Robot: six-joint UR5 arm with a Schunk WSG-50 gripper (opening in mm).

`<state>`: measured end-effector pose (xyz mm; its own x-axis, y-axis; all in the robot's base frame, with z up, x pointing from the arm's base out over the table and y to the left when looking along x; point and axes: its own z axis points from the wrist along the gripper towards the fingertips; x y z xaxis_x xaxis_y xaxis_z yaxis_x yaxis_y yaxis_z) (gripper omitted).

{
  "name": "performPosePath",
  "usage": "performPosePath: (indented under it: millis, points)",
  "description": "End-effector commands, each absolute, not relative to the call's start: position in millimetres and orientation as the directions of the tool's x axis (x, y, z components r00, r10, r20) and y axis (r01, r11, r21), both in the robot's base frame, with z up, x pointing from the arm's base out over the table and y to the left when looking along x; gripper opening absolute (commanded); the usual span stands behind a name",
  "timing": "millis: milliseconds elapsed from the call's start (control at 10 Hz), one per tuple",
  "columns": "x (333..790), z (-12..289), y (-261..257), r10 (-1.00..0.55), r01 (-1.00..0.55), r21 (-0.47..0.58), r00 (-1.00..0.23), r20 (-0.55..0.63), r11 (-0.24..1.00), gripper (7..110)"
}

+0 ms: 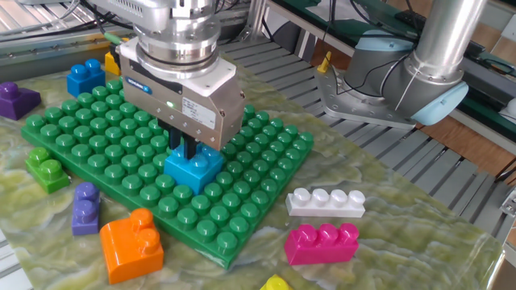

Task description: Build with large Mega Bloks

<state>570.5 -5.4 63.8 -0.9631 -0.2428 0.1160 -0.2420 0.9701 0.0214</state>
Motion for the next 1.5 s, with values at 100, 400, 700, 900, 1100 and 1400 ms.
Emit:
performPosePath:
  millis: [100, 400, 700, 900, 1100, 1400]
  points:
    - [566.4, 63.6, -1.0, -0.238, -0.235, 0.041, -0.965, 0.109, 0.971, 22]
    - [566.0, 64.5, -1.2, -0.237, -0.234, 0.040, -0.965, 0.109, 0.971, 22]
    - [566.2, 60.5, 0.4, -0.235, -0.232, 0.039, -0.966, 0.106, 0.972, 22]
    - [566.4, 59.7, 0.3, -0.235, -0.232, 0.039, -0.966, 0.105, 0.972, 22]
    - [567.3, 61.8, 0.2, -0.232, -0.229, 0.034, -0.967, 0.109, 0.973, 22]
    - [566.6, 64.9, 0.1, -0.230, -0.228, 0.033, -0.966, 0.119, 0.973, 22]
